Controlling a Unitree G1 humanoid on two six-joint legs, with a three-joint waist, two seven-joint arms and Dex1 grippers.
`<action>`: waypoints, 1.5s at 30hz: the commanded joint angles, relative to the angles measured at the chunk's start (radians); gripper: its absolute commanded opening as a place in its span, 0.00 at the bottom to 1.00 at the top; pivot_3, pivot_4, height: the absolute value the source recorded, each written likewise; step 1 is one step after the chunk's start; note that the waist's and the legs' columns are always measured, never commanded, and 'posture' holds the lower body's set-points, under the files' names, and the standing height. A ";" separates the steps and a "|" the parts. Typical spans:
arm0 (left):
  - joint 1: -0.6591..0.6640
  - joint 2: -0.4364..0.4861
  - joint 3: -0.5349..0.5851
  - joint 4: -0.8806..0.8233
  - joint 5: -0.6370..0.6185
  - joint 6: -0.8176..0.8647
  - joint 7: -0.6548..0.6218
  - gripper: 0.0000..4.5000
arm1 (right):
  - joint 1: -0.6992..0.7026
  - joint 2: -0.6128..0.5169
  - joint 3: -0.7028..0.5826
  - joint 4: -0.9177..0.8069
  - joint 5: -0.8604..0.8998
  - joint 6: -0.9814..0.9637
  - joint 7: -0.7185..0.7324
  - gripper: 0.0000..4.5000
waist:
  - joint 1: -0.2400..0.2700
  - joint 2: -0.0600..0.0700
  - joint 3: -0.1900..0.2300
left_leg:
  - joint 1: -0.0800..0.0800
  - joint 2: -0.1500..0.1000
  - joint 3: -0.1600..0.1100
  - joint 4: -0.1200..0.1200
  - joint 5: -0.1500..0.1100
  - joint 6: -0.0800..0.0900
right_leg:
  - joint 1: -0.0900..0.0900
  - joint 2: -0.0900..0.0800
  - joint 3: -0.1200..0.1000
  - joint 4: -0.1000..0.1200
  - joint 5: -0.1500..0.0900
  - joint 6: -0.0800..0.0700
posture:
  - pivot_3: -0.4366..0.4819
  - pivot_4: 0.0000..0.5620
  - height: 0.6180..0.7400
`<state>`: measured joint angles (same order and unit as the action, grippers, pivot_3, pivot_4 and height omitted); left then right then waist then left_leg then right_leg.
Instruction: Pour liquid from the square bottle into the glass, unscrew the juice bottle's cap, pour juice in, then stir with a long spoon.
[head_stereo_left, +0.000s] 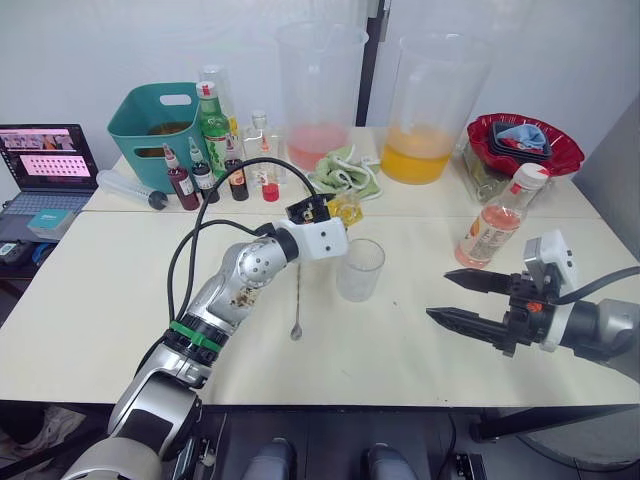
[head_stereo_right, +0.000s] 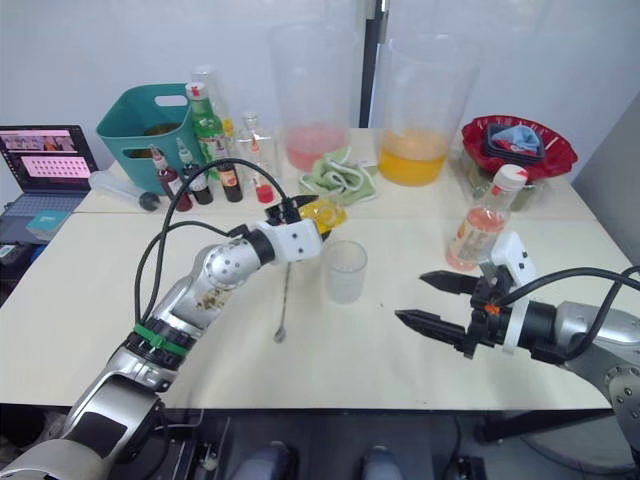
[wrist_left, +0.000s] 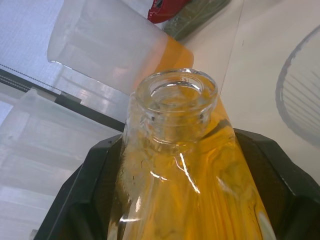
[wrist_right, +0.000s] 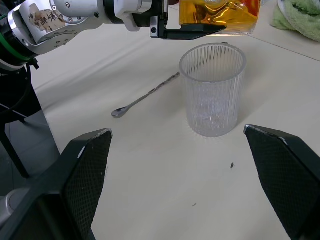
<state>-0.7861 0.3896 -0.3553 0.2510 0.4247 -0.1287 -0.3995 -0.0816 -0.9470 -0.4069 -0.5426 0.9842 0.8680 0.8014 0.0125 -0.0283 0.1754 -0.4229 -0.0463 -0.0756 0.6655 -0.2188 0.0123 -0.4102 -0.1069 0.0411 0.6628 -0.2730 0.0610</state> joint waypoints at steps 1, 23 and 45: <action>-0.067 -0.006 0.015 -0.041 0.045 -0.059 0.067 0.62 | -0.003 0.003 -0.035 -0.018 0.003 -0.026 -0.003 0.99 | 0.000 0.000 0.000 | 0.000 0.000 0.000 0.000 0.000 0.000 | 0.000 0.000 0.000 0.000 0.000 0.000 | 0.48 0.27 1.00; -0.104 -0.008 -0.053 0.004 0.294 -0.144 0.219 0.62 | 0.011 -0.011 -0.036 -0.035 -0.003 -0.029 -0.015 0.99 | 0.000 0.000 0.000 | 0.000 -0.001 0.000 0.002 0.000 0.000 | 0.000 -0.001 0.000 0.001 0.000 0.001 | 0.48 0.27 1.00; -0.124 0.039 -0.090 0.021 0.464 -0.223 0.327 0.62 | 0.003 -0.006 -0.015 -0.024 -0.025 -0.037 -0.017 0.99 | 0.000 0.000 0.000 | 0.000 -0.002 0.000 0.002 0.000 0.000 | 0.000 -0.001 0.000 0.002 0.000 0.001 | 0.48 0.27 1.00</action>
<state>-0.8524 0.4255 -0.4704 0.3237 0.8849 -0.3363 -0.1257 -0.0660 -0.9491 -0.4062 -0.5527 0.9624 0.8507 0.7834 0.0129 -0.0284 0.1754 -0.4233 -0.0478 -0.0758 0.6678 -0.2188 0.0123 -0.4100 -0.1081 0.0409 0.6644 -0.2729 0.0617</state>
